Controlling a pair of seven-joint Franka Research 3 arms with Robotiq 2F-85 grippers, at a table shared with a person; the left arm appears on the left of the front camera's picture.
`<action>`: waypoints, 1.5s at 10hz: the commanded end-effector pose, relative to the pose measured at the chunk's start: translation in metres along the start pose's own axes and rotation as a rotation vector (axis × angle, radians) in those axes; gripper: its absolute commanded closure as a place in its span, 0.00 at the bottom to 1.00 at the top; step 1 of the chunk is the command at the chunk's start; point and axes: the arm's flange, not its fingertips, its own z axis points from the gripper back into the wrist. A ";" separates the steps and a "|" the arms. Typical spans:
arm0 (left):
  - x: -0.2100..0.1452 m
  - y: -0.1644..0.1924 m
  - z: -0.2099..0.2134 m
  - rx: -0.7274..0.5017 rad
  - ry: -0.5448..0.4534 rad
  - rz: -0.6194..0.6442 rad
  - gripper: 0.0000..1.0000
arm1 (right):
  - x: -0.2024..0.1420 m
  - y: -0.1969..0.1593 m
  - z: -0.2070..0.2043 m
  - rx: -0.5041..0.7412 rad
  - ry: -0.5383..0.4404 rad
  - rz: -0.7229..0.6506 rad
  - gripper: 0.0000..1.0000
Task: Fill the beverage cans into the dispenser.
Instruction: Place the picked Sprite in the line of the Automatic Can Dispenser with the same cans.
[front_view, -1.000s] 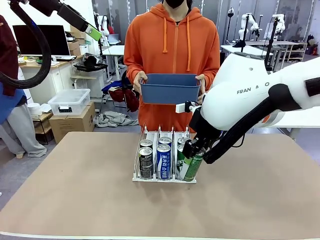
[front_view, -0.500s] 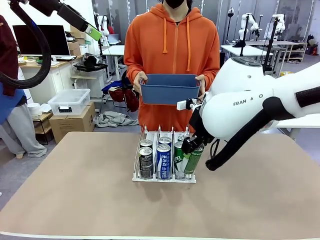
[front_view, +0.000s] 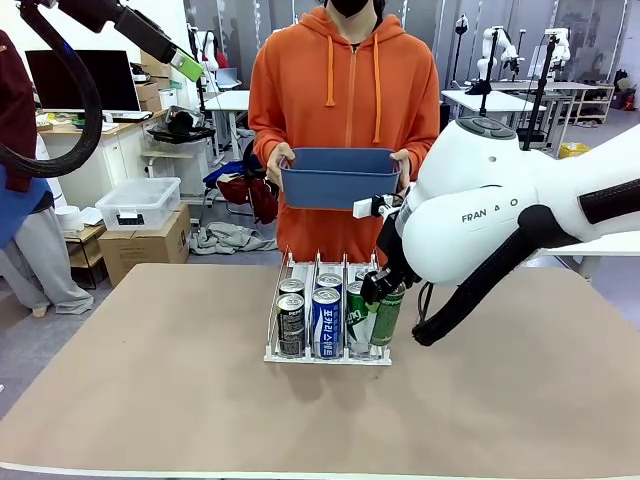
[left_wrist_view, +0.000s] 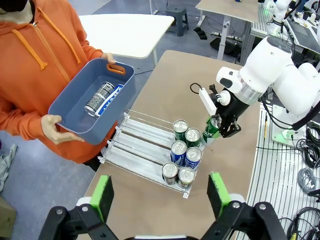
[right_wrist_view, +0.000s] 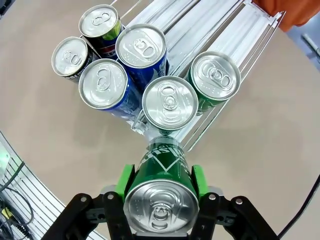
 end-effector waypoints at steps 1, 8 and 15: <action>-0.001 0.000 0.000 -0.007 -0.008 0.002 0.00 | 0.015 -0.005 -0.008 -0.007 -0.094 -0.026 0.42; -0.001 0.000 0.000 -0.007 -0.008 0.002 0.00 | 0.026 0.012 -0.036 -0.039 -0.152 -0.034 0.42; -0.001 0.000 0.000 -0.007 -0.008 0.002 0.00 | 0.028 0.008 -0.049 -0.024 0.021 -0.015 0.42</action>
